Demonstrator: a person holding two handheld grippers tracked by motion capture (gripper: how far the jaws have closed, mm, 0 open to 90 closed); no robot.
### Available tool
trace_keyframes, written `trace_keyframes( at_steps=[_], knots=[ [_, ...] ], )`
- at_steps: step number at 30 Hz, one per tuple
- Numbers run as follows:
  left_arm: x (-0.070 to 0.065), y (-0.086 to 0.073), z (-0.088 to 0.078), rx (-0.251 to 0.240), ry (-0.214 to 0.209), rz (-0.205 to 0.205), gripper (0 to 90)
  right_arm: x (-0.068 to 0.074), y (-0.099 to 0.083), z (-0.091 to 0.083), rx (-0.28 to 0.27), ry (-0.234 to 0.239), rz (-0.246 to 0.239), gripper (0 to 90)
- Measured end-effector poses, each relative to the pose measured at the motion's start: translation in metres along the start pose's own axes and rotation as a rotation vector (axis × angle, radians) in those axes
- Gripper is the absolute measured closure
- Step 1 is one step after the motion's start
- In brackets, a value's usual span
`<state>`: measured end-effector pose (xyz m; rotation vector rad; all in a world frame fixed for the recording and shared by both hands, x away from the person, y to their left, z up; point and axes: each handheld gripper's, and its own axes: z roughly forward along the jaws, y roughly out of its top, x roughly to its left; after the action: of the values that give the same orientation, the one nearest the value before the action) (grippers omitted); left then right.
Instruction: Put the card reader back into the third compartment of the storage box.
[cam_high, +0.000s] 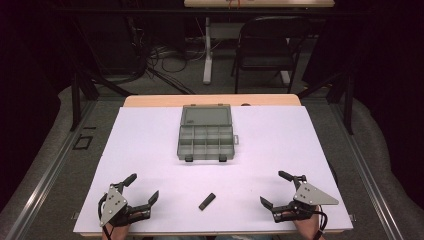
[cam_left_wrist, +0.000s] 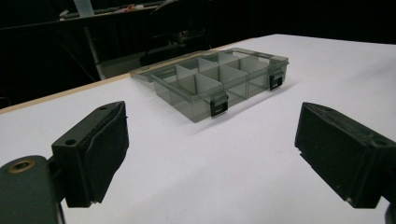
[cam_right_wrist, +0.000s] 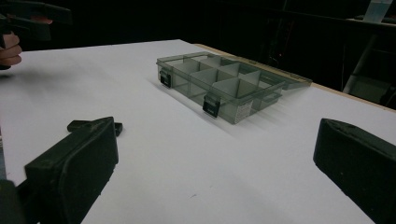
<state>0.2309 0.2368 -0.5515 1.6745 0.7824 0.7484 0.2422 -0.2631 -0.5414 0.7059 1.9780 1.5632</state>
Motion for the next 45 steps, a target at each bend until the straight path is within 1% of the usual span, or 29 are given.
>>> trace_keyframes(
  at_steps=[6,10,11,16,18,19,20,26,31,37,40,45],
  knots=[
    [-0.002,0.002,0.001,0.011,-0.002,0.001,10.0,-0.001,0.000,0.000,0.008,-0.009,-0.002,0.0],
    [-0.003,0.003,0.001,0.021,-0.005,0.002,10.0,0.000,0.000,0.001,0.012,-0.005,0.004,0.0],
    [-0.003,0.003,0.001,0.025,-0.005,0.001,10.1,0.000,0.000,0.001,0.017,-0.007,-0.003,0.0],
    [-0.003,0.005,0.002,0.034,-0.010,-0.006,10.1,0.000,-0.001,0.002,0.019,-0.009,0.001,0.0],
    [-0.004,0.006,0.004,0.040,-0.012,-0.020,10.1,-0.001,-0.001,0.003,0.017,-0.009,-0.001,0.0],
    [-0.004,0.006,0.004,0.040,-0.012,-0.020,10.1,-0.001,-0.001,0.003,0.018,-0.010,-0.001,0.0],
    [-0.005,0.007,0.005,0.045,-0.018,-0.029,10.1,-0.001,-0.001,0.003,0.018,-0.009,-0.001,0.0],
    [-0.009,0.010,0.008,0.057,-0.037,-0.044,10.0,0.000,-0.001,0.004,0.026,-0.006,0.003,0.0],
    [-0.013,0.012,0.013,0.067,-0.051,-0.044,10.0,0.000,-0.001,0.005,0.027,-0.005,0.000,0.0],
    [-0.017,0.014,0.017,0.080,-0.047,-0.052,10.0,0.000,-0.001,0.006,0.029,-0.003,0.004,0.0],
    [-0.019,0.015,0.020,0.091,-0.043,-0.060,10.0,0.000,-0.001,0.006,0.029,-0.003,0.001,0.0],
    [-0.023,0.017,0.025,0.114,-0.040,-0.059,10.0,0.000,-0.001,0.007,0.035,-0.002,0.000,0.0]
  ],
)
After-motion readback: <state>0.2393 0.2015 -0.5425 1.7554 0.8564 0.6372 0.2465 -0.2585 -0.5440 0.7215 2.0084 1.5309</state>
